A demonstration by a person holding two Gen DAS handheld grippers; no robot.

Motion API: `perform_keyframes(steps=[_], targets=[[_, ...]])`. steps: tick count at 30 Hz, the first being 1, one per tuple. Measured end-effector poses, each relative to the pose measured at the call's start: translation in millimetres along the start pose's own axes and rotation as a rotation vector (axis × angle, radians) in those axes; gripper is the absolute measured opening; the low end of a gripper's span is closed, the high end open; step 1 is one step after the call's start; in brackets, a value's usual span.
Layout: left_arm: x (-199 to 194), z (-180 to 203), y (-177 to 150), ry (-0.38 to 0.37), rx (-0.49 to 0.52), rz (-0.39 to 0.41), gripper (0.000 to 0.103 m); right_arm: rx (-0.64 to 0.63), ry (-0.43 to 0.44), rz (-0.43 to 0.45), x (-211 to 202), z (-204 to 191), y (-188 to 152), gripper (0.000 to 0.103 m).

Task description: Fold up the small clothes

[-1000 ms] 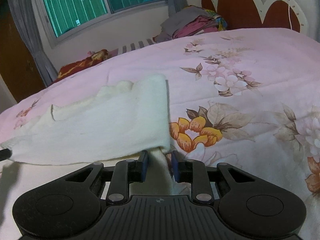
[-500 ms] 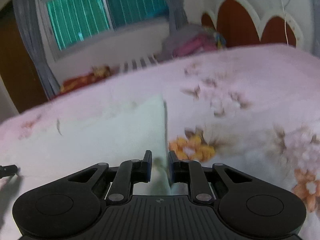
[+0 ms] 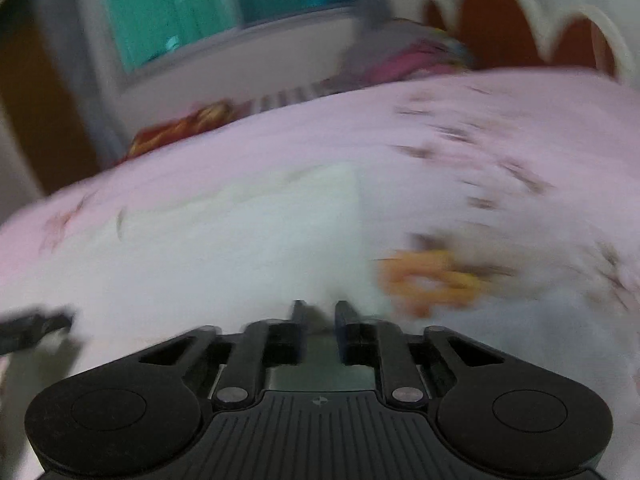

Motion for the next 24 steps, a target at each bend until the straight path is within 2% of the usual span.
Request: perform_keyframes(steps=[3,5,7,10,12,14,17,19,20,22,24], targets=[[1,15,11,0.007,0.029,0.017,0.073,-0.041,0.007,0.013,-3,-6,5,0.007],[7,27,16,-0.013,0.042,0.025,0.073,-0.063,0.054,0.046,-5,-28,11,0.007],[19,38,21,-0.023,0.047,0.013,0.073,-0.092,0.105,0.039,6,-55,14,0.008],[36,37,26,-0.019,0.048,-0.001,0.073,-0.168,0.144,0.001,32,-84,12,0.008],[43,24,27,0.002,0.045,-0.008,0.075,-0.231,0.146,0.006,43,-91,15,0.007],[44,9,29,0.004,0.026,-0.005,0.075,-0.247,0.086,0.030,59,-75,36,0.007],[41,-4,28,-0.011,0.027,0.004,0.075,-0.138,-0.038,0.022,88,-26,72,0.007],[39,-3,28,-0.009,0.040,0.005,0.074,-0.096,-0.044,0.005,105,-6,89,0.007],[37,-1,30,-0.001,0.043,0.006,0.068,-0.098,-0.037,-0.005,108,-5,93,0.007],[29,3,36,0.000,0.039,0.041,0.066,-0.140,-0.038,-0.003,104,-8,97,0.007],[25,6,38,-0.036,0.020,0.059,0.066,-0.140,-0.021,0.026,92,-13,99,0.007]])
Point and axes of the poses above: each gripper's, at about its wrist camera, not at the fingertips, and x roughly the way its jaws point, z to its right, y to its top, the point moved 9 cm from there along x, roughly the way its jaws point, and after that the axes turned 6 degrees about -y, right-handed, at the moved point
